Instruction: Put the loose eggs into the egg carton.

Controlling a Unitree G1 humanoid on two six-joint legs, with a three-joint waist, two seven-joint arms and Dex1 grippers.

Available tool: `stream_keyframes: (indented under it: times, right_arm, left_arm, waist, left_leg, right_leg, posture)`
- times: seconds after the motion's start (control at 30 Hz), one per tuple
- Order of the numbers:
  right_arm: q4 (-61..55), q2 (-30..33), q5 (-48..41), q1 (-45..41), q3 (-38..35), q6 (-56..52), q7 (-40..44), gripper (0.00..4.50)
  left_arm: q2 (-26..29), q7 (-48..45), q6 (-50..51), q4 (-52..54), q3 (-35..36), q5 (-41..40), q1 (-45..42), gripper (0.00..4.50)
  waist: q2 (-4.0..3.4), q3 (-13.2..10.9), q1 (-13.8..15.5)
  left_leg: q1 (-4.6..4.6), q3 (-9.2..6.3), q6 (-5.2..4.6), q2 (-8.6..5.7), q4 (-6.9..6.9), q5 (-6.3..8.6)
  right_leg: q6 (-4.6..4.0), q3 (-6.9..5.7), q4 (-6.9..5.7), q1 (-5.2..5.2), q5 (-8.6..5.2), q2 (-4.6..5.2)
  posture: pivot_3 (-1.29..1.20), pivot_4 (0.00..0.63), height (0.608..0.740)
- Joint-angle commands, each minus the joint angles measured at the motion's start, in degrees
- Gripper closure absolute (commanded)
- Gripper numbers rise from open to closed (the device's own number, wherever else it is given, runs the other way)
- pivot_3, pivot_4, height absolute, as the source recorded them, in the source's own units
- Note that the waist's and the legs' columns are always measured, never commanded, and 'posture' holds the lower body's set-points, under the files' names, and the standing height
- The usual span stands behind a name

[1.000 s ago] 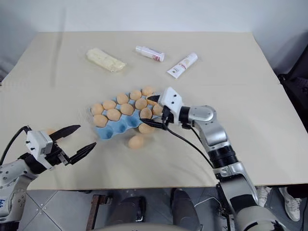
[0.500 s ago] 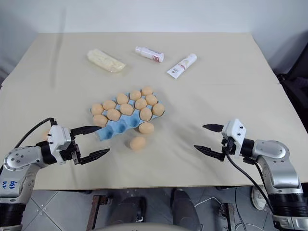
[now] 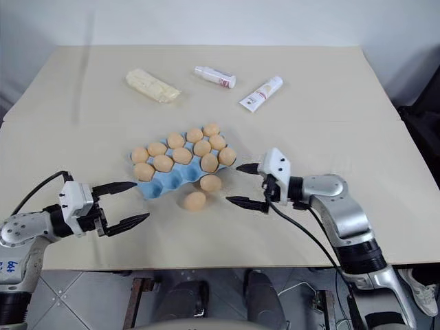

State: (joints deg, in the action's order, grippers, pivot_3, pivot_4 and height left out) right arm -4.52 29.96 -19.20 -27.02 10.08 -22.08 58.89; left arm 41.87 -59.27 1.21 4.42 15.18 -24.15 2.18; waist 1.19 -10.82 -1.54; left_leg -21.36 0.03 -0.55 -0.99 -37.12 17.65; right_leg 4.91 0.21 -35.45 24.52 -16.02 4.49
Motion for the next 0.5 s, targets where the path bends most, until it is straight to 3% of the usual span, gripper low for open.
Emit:
stream_keyframes:
  times: [0.03,0.5]
  right_arm:
    - [3.51,-1.70,2.76,-3.08,2.80,-1.01,-1.27,0.04]
    - [17.56,-12.83,9.50,-10.35,6.01,3.61,-5.70,0.04]
  left_arm:
    - [0.32,1.55,-0.15,4.46,2.92,-0.72,2.62,0.00]
    - [-1.13,5.36,1.02,9.79,5.41,-1.51,8.51,0.00]
  waist:
    - [0.00,0.00,0.01]
    - [0.00,0.00,-0.16]
  left_leg:
    - [-0.01,0.00,-0.02,0.00,0.00,0.02]
    - [0.01,0.02,0.01,0.00,-0.05,0.01]
  right_leg:
    - [0.00,0.00,0.02,0.00,0.00,0.00]
    - [0.00,-0.03,-0.09,0.01,0.00,-0.02]
  posture:
    - [0.00,0.150,0.740]
    - [0.00,0.150,0.740]
